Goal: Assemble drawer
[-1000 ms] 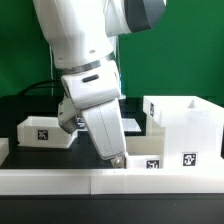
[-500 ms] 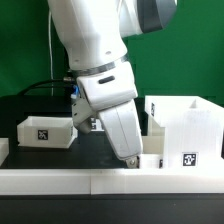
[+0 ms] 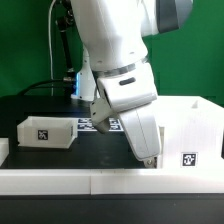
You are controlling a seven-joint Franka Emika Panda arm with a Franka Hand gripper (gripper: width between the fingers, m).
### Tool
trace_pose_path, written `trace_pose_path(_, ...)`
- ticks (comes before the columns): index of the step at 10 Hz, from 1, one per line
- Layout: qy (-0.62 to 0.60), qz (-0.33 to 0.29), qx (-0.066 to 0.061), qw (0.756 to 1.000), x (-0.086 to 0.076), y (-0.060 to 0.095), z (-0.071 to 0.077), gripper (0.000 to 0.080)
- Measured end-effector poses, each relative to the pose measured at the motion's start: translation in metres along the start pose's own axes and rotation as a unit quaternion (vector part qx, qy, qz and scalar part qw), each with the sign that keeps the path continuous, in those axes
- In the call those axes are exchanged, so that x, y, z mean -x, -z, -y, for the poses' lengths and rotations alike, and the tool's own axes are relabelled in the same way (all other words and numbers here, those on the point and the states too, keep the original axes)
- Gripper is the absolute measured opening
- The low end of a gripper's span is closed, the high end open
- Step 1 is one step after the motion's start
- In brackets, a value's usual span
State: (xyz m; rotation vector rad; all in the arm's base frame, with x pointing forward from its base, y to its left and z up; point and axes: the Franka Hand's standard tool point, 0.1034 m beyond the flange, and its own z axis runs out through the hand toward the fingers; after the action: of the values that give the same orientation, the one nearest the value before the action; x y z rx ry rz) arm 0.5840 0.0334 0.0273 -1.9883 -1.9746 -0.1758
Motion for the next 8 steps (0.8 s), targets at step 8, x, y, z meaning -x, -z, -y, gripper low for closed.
trace_pose_path(8,-0.043,0.017,0.007,0.999,0.08,0.036,0.034,0.0648)
